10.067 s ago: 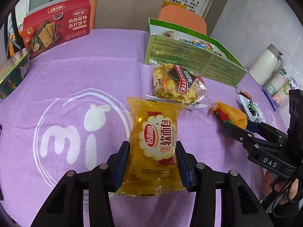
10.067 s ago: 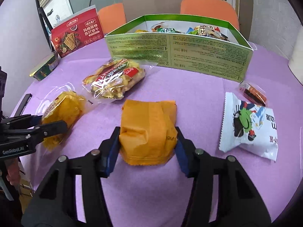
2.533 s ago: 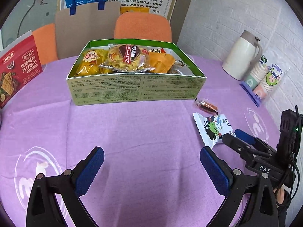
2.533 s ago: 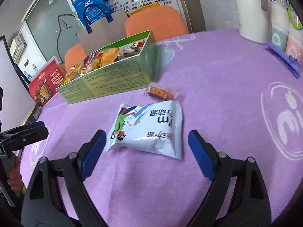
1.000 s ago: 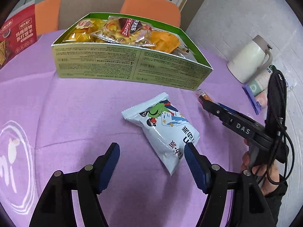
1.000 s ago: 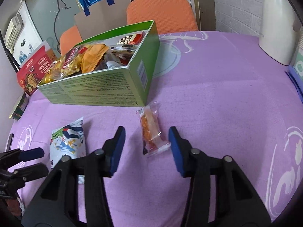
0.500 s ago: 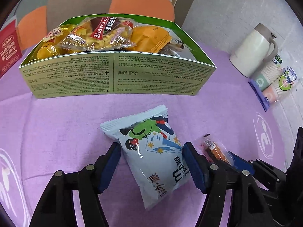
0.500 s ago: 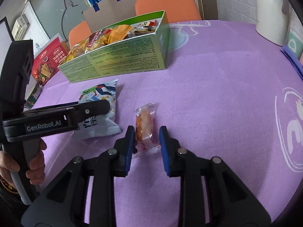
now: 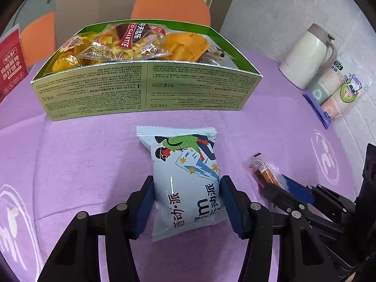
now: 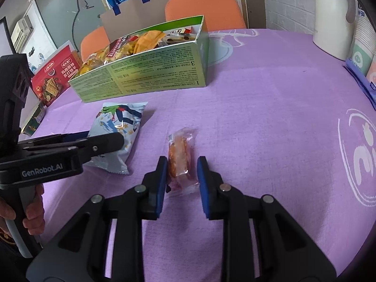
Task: Organize snacks
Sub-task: 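Grasp the small orange-stick packet with right tool while left tool grasps white snack bag, then carry both snacks into the green box and open both tools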
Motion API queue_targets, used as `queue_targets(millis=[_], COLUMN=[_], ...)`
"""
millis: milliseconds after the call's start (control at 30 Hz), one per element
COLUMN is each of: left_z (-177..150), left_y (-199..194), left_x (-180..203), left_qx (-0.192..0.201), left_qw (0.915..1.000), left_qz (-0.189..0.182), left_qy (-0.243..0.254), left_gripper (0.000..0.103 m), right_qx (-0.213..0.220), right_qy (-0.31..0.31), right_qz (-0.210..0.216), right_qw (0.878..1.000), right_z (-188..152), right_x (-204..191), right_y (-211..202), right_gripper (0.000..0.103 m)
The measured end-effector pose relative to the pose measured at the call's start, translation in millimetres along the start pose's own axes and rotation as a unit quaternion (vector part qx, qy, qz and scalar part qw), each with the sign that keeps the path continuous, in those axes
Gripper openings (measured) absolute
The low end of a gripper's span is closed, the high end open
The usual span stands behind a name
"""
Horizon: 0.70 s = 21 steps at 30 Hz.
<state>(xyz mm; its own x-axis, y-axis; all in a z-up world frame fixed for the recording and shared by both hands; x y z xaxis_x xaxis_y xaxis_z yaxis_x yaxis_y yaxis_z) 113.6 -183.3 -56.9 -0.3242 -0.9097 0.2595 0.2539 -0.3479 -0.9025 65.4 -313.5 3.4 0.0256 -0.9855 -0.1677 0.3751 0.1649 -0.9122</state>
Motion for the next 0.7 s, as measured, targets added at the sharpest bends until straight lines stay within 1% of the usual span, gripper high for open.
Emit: queue_targets(millis=[67,100,200,300,400,500,600,700], left_z=[-2.2,-2.9,1.7,17.1,40.8,66.3,96.5,127.1], left_y=[-5.5,-10.6,-36.0,-63.8,-87.2,-101.4,-103.2,-93.5], left_x=[-1.2,-3.5,-6.9,-4.5,-5.6,-5.5,-9.8,-18.4], left_qx=[0.0,0.002,0.025,0.055,0.081,0.105,0.113,0.112], left_qw=[1.0,0.9999,0.9993,0.9979,0.996,0.9938,0.993,0.9933], left_qz=[-0.009,-0.014,-0.026,-0.026,-0.023,-0.008,-0.004,0.001], left_qy=[0.003,0.003,0.007,0.02,0.028,0.037,0.036,0.029], left_gripper=[0.054,0.053,0.053,0.053,0.053,0.053,0.053,0.053], right_qx=[0.008,0.016,0.048,0.082,0.107,0.126,0.133,0.13], right_qy=[0.005,0.003,-0.009,-0.022,-0.037,-0.048,-0.046,-0.038], right_qz=[0.015,0.016,0.023,0.034,0.034,0.023,0.022,0.024], right_qw=[1.0,1.0,0.999,0.996,0.993,0.991,0.99,0.99], right_z=[1.3,3.4,18.3,41.9,67.5,93.4,119.6,142.5], right_x=[-1.4,-3.6,-11.1,-19.5,-28.2,-33.9,-31.5,-24.0], right_y=[-7.5,-12.8,-35.2,-54.5,-62.9,-60.1,-47.5,-28.8], right_gripper=[0.026,0.026,0.026,0.026,0.026,0.026,0.026,0.026])
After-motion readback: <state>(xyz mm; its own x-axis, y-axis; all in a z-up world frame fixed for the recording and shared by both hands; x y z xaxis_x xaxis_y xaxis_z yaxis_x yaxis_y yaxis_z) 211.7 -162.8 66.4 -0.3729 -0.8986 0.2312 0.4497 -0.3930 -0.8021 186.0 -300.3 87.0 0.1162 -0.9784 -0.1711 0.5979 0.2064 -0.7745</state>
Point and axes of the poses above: each gripper's, at about its wrist camera, not at the fingertips, and y roughly the way its jaws point, x to its right, z to its top, the point moved 2 cm from there along y, roughly the way its jaws point, and after that the axes turned 9 degrees about -x, right-handed, at the moved point
